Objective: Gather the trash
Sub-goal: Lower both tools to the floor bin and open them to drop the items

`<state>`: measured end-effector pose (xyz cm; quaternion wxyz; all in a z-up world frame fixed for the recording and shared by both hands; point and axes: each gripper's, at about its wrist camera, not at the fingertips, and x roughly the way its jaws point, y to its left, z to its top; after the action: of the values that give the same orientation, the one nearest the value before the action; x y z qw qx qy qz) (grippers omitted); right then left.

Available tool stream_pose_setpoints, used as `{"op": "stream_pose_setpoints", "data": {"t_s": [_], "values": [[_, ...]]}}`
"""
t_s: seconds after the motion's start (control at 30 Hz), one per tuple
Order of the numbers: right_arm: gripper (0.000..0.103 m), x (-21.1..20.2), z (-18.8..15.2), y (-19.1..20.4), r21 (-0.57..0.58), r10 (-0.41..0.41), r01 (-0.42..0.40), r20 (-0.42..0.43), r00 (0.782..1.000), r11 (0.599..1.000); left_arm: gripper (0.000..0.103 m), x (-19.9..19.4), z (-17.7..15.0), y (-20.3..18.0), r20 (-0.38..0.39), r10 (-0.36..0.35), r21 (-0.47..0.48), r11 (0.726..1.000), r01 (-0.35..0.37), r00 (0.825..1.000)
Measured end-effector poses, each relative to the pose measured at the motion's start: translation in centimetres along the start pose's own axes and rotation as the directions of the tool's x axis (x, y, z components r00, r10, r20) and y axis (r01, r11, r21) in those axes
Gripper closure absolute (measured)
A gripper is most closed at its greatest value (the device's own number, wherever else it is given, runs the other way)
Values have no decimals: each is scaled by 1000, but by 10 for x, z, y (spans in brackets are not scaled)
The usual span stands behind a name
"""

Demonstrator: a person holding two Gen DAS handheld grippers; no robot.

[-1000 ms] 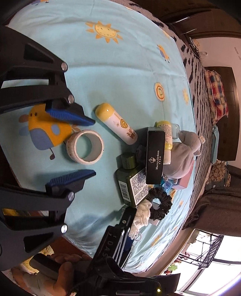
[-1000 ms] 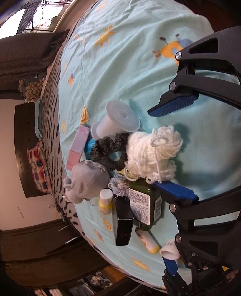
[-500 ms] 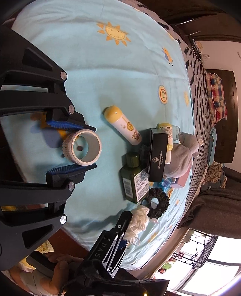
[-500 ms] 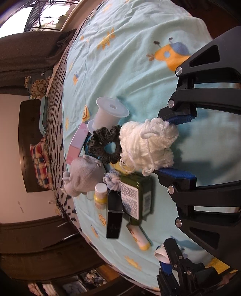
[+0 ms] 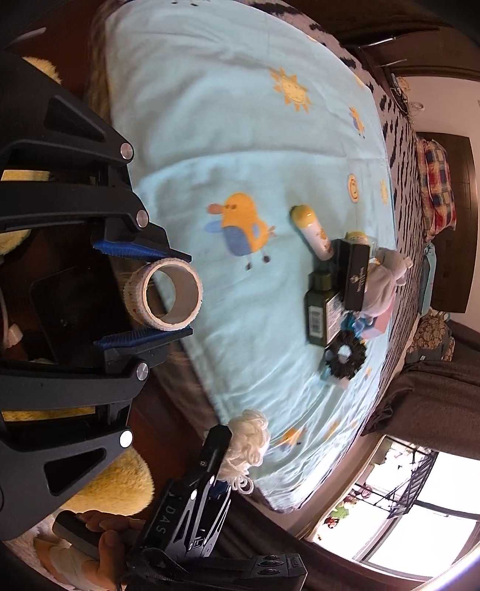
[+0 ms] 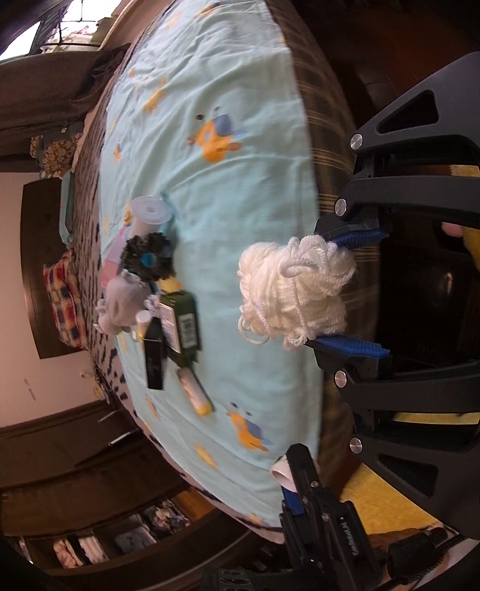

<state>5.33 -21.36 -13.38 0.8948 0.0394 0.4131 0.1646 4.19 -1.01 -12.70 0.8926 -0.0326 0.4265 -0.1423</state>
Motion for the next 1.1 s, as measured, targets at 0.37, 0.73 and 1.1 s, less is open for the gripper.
{"op": "stream_pose_setpoints", "data": {"t_s": [0.37,0.73,1.1], "values": [[60,26,-63,-6,70,37,-25,-173,984,997,72,38,-57,-6,-167,-27,-16,1000,25,986],[59,70,-104,-11,131,71,-29,-328,942,991,72,95,-93,-8,-356,-86,-41,996,76,931],[36,74,-87,-10,127,49,-9,-316,948,992,56,105,-91,-9,-377,-80,-33,997,73,923]]}}
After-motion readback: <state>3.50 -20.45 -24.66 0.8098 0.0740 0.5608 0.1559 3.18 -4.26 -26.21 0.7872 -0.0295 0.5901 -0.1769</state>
